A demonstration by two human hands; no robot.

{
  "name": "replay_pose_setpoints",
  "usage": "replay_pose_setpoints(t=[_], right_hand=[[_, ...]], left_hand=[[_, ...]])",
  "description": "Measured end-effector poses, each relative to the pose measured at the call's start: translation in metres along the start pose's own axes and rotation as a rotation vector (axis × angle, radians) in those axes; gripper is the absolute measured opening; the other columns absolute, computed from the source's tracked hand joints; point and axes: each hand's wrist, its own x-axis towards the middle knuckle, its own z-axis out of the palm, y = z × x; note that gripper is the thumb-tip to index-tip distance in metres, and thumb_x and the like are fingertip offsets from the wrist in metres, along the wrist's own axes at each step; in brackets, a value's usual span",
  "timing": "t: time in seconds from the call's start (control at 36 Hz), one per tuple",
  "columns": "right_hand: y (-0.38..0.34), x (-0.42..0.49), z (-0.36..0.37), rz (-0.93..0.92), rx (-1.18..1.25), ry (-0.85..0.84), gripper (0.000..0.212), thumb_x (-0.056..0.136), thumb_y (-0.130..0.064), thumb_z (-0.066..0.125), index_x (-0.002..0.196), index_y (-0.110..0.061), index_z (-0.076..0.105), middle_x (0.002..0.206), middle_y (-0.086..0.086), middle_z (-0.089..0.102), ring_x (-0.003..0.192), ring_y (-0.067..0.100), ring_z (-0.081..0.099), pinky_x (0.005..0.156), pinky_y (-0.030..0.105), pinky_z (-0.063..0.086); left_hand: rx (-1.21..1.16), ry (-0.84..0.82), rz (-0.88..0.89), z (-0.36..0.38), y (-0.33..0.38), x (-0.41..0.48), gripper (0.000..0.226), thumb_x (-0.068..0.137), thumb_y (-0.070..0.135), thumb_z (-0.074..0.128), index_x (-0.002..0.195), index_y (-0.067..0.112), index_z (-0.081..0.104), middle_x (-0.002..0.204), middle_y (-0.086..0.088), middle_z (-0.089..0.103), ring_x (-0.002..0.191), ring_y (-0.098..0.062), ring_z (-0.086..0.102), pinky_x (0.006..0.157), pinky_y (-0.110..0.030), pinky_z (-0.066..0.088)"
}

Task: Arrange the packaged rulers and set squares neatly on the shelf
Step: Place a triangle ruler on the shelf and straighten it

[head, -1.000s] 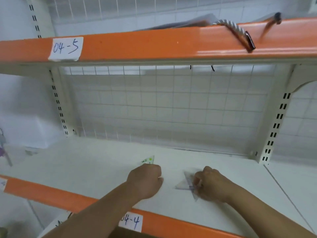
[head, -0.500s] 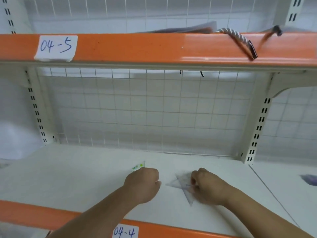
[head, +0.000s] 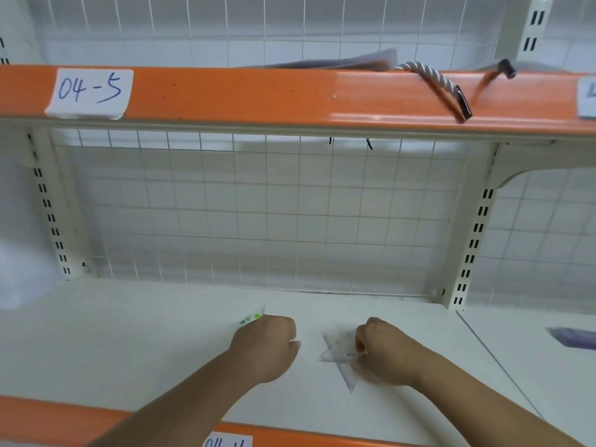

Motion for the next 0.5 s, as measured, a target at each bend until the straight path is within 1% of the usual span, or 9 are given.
replay_pose_setpoints(t=[0.06,0.08,0.14,0.17,0.22,0.31,0.33,0.42,0.5], right_hand=[[-0.001,0.0,0.0,0.008,-0.019,0.008,0.017,0.092,-0.018,0.046,0.102,-0.009,0.057,0.1,0.006,0.042,0.084,0.02,0.044,0.073,0.026,0.037],[-0.001,0.0,-0.001,0.008,-0.019,0.016,0.018,0.092,-0.017,0.046,0.103,-0.008,0.057,0.102,0.008,0.046,0.085,0.022,0.047,0.074,0.027,0.038],[0.0,-0.001,-0.002,0.009,0.005,0.05,0.022,0.092,-0.016,0.046,0.109,-0.007,0.058,0.113,0.009,0.052,0.093,0.025,0.054,0.076,0.027,0.04],[0.001,-0.002,-0.002,0.011,0.018,0.078,0.023,0.094,-0.017,0.046,0.111,-0.009,0.057,0.116,0.008,0.053,0.099,0.024,0.056,0.079,0.027,0.041],[0.003,-0.006,-0.005,0.019,0.04,0.126,0.023,0.096,-0.02,0.046,0.116,-0.012,0.055,0.12,0.006,0.052,0.104,0.024,0.056,0.086,0.029,0.045],[0.006,-0.012,-0.007,0.024,0.052,0.178,0.024,0.095,-0.022,0.05,0.118,-0.014,0.054,0.123,0.004,0.052,0.106,0.023,0.056,0.088,0.03,0.047],[0.007,-0.015,-0.007,0.029,0.057,0.196,0.024,0.095,-0.023,0.05,0.118,-0.015,0.054,0.123,0.003,0.052,0.107,0.022,0.056,0.087,0.03,0.047],[0.013,-0.024,-0.007,0.055,0.068,0.244,0.024,0.096,-0.025,0.05,0.118,-0.017,0.053,0.124,0.0,0.052,0.108,0.02,0.054,0.088,0.029,0.046],[0.02,-0.035,-0.006,0.093,0.072,0.269,0.023,0.096,-0.026,0.052,0.118,-0.018,0.054,0.124,-0.001,0.052,0.108,0.02,0.055,0.087,0.029,0.046]], left_hand=[[0.006,0.002,0.008,0.0,0.0,0.001,0.033,0.1,0.038,0.04,0.119,0.018,0.058,0.118,0.0,0.061,0.113,-0.021,0.056,0.091,-0.031,0.046],[0.009,0.006,0.014,0.0,-0.001,0.002,0.033,0.1,0.038,0.04,0.118,0.018,0.058,0.118,0.0,0.062,0.113,-0.021,0.056,0.09,-0.031,0.046],[0.007,0.008,0.025,0.001,-0.001,0.003,0.032,0.1,0.038,0.04,0.118,0.018,0.058,0.117,0.0,0.062,0.112,-0.021,0.056,0.089,-0.03,0.046],[0.005,0.007,0.03,0.001,-0.001,0.004,0.032,0.1,0.038,0.04,0.118,0.018,0.058,0.116,0.0,0.062,0.112,-0.021,0.056,0.09,-0.031,0.046],[0.0,0.0,0.041,0.002,-0.001,0.006,0.032,0.1,0.038,0.04,0.117,0.018,0.058,0.114,0.0,0.062,0.114,-0.021,0.055,0.091,-0.031,0.047],[-0.002,-0.009,0.07,0.004,0.002,0.01,0.032,0.1,0.038,0.04,0.116,0.017,0.059,0.099,0.003,0.061,0.114,-0.022,0.056,0.095,-0.032,0.047],[0.0,-0.009,0.082,0.005,0.004,0.011,0.032,0.1,0.038,0.04,0.115,0.018,0.059,0.101,0.003,0.061,0.113,-0.022,0.057,0.096,-0.032,0.047],[0.017,-0.011,0.126,0.006,0.012,0.015,0.031,0.1,0.037,0.039,0.115,0.019,0.059,0.116,0.001,0.062,0.108,-0.021,0.058,0.088,-0.031,0.048],[0.014,-0.017,0.173,0.009,0.022,0.019,0.029,0.1,0.034,0.039,0.113,0.019,0.06,0.115,0.001,0.062,0.103,-0.022,0.06,0.083,-0.03,0.048]])
